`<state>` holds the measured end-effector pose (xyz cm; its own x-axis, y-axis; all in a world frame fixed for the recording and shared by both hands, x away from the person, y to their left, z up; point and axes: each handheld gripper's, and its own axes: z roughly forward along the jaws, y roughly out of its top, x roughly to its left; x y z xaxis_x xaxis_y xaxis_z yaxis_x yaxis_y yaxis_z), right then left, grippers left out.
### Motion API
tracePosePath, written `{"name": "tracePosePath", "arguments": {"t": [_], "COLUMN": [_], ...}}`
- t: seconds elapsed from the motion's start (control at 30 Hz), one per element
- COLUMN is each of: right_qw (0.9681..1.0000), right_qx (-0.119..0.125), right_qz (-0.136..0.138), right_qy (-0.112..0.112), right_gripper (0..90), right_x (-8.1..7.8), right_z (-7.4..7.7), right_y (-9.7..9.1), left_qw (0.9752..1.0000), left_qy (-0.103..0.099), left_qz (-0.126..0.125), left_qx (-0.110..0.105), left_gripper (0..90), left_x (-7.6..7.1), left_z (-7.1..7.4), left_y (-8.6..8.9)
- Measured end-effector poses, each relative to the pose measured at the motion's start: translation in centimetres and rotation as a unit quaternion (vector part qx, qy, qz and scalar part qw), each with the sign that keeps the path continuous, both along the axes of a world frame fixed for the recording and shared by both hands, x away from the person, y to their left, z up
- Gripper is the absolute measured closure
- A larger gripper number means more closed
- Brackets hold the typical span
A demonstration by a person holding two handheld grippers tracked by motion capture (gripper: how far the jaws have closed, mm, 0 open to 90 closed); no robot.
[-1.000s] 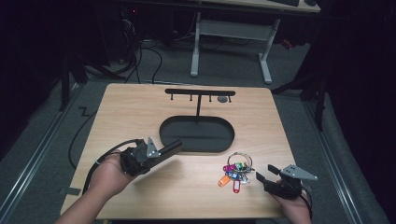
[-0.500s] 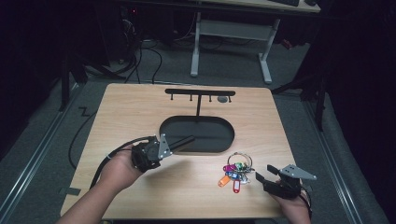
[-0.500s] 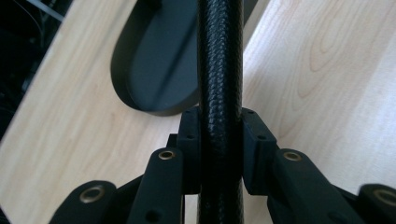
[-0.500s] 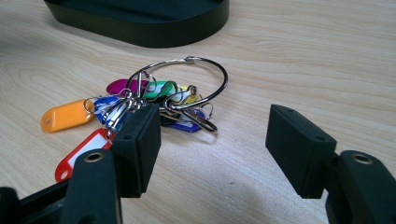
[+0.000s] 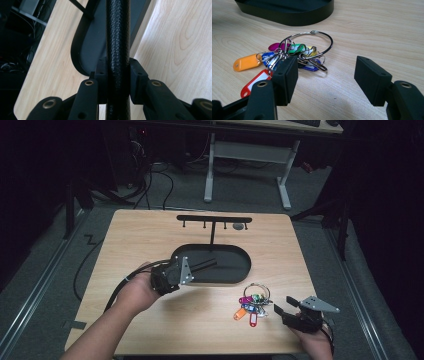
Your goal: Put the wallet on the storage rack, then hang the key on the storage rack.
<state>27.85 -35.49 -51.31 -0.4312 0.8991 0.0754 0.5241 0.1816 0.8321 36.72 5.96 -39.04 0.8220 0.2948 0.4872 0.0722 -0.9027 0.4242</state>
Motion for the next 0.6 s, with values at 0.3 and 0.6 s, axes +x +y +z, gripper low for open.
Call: {"name": "tracePosePath", "arguments": {"t": [0.3, 0.6], "right_qw": [1.0000, 1.0000], "right_qx": [0.000, 0.001], "right_qz": [-0.001, -0.001], "right_qy": [-0.003, -0.005], "right_gripper": [36.2, 36.2], "right_x": [-0.1, -0.1], "right_z": [0.1, 0.1], "right_y": [-0.1, -0.2], "left_qw": [0.9987, 0.9968], "left_qy": [-0.026, -0.049], "left_qz": [-0.024, -0.050], "left_qx": [0.035, 0.039], "left_gripper": [73.1, 73.1], "left_x": [1.7, 3.3], "left_z": [0.2, -0.4], "left_y": [-2.1, -4.3]}}
